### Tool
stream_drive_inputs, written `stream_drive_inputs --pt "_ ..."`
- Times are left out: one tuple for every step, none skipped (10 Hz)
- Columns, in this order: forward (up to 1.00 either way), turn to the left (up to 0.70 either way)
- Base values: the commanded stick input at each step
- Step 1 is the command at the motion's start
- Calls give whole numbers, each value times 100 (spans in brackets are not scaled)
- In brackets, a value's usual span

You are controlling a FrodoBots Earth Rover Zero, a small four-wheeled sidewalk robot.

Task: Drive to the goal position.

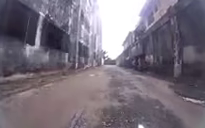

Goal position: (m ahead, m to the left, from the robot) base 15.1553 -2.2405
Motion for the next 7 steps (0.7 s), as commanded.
stream_drive_inputs --pt "70 0" --pt "70 0" --pt "70 0" --pt "70 0" --pt "70 0" --pt "70 0" --pt "70 -35"
